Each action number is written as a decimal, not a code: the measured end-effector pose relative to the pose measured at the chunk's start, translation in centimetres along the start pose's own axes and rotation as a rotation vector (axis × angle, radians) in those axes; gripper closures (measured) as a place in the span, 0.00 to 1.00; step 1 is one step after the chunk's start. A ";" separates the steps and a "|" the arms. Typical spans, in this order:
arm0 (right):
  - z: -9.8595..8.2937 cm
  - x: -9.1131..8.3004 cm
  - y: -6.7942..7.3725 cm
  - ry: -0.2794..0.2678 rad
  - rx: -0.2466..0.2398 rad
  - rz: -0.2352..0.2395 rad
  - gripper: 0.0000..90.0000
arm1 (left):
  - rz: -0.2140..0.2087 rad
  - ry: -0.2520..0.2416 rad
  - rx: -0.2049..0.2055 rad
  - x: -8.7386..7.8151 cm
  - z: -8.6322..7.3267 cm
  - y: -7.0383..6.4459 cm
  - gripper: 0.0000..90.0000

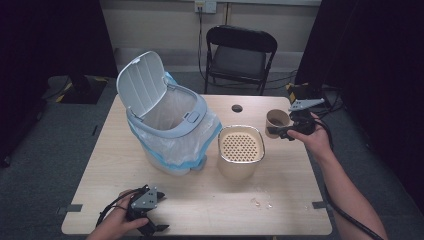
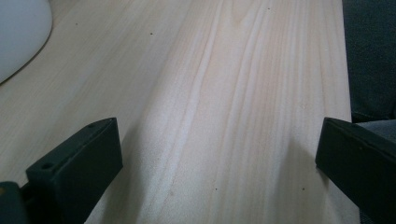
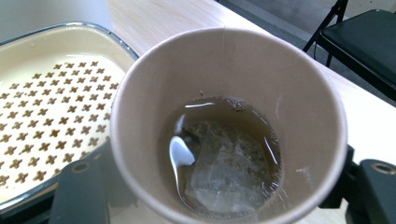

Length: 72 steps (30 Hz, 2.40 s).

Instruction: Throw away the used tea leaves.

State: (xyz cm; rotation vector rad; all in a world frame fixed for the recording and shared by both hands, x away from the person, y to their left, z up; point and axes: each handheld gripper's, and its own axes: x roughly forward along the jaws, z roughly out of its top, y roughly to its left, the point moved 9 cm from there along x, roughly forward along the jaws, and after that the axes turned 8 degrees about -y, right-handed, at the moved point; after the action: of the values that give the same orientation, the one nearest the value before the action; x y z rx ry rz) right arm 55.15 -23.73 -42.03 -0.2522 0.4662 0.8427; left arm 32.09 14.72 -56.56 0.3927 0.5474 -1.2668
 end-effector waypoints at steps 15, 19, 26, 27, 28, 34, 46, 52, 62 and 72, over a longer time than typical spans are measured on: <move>2.2 0.9 -0.4 -0.022 -0.047 -0.040 0.32 | 0.002 -0.001 0.002 0.0 0.0 0.0 0.00; 2.5 1.2 -0.3 -0.022 -0.077 -0.057 0.32 | 0.002 0.000 0.003 0.0 0.0 0.0 0.00; 3.4 1.7 -0.1 -0.052 -0.135 -0.084 0.32 | 0.002 -0.001 0.002 0.0 0.0 0.0 0.00; 3.6 1.8 0.0 -0.063 -0.145 -0.086 0.32 | 0.002 -0.001 0.002 0.0 0.0 0.0 0.00; 3.8 1.8 0.2 -0.074 -0.155 -0.086 0.32 | 0.001 -0.002 0.002 0.0 0.0 0.0 0.00; 4.6 1.9 0.7 -0.134 -0.240 -0.107 0.32 | 0.001 -0.002 0.001 0.0 0.0 0.0 0.00; 4.9 1.6 1.7 -0.137 -0.429 -0.174 0.33 | 0.000 -0.001 -0.001 0.0 0.0 0.0 0.00; 5.0 1.1 1.9 -0.101 -0.546 -0.227 0.33 | -0.001 0.000 0.000 0.0 0.0 0.0 0.00; 5.3 0.8 3.6 -0.041 -0.768 -0.277 0.33 | 0.004 -0.001 -0.001 0.0 0.0 0.0 0.00; 5.7 0.8 4.8 0.043 -1.092 -0.378 0.34 | 0.004 -0.001 -0.001 0.0 0.0 0.0 0.00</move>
State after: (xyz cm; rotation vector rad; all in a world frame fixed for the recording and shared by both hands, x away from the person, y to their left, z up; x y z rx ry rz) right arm 53.68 -17.87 -37.62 -1.3219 -0.0554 0.6455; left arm 32.11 14.73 -56.54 0.3921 0.5458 -1.2633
